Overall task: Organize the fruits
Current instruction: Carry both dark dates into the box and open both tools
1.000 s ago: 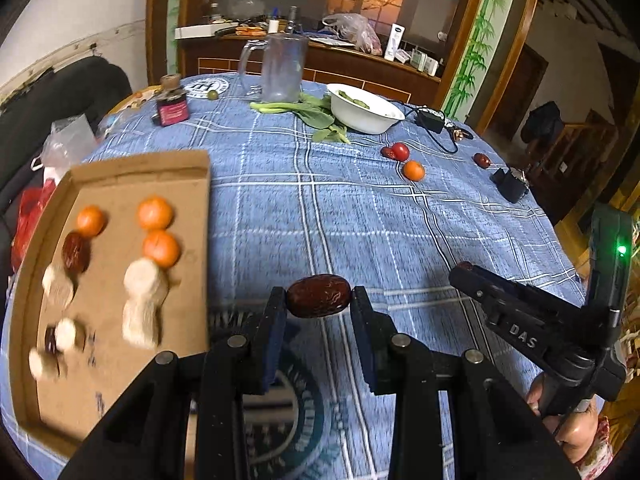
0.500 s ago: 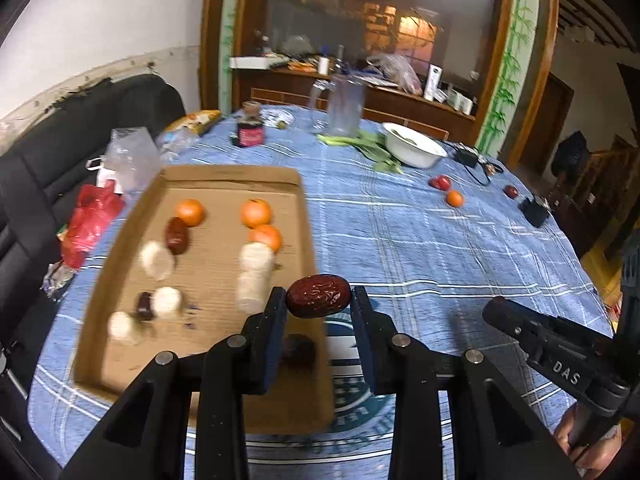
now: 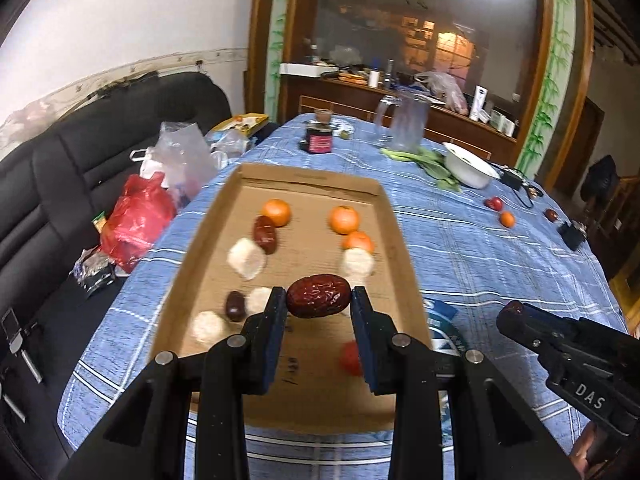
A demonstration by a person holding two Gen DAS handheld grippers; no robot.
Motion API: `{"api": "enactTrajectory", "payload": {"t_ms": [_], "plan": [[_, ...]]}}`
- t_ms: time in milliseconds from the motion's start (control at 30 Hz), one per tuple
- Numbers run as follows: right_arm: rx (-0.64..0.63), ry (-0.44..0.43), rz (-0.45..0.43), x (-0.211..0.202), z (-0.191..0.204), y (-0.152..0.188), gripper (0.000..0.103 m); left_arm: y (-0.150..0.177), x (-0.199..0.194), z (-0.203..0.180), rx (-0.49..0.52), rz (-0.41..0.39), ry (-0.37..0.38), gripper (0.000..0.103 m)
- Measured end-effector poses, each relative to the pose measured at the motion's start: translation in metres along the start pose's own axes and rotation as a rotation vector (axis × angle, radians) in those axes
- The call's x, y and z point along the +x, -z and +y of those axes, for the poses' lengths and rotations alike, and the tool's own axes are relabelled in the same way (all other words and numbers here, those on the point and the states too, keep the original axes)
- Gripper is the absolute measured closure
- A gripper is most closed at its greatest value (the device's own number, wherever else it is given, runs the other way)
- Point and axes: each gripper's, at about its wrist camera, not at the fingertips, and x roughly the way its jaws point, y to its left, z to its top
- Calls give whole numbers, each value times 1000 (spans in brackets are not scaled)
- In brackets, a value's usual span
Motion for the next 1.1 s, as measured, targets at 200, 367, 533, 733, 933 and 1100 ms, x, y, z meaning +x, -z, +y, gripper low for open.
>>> {"api": "enactTrajectory", "payload": {"t_ms": [200,367,533,733,933,1100], "plan": [[-43,-29,20,24,26,-15,73,-2,19,42,-84,32,-52,71],[-55,-55,91,64,43,-24,73,-2,35,59,-104,61,-67,71],[-39,-68,137,90,48,-26,73,-1,45,63,-107,78,-61,71],[-65,-77,144,97,56,-26,73,1,56,63,-114,99,-44,71],[-61,-97,154,99,60,-25,72,1,53,67,-137,90,-31,51],[-47,-104,140,92,58,-23,65,-2,46,68,-149,77,-22,46]]}}
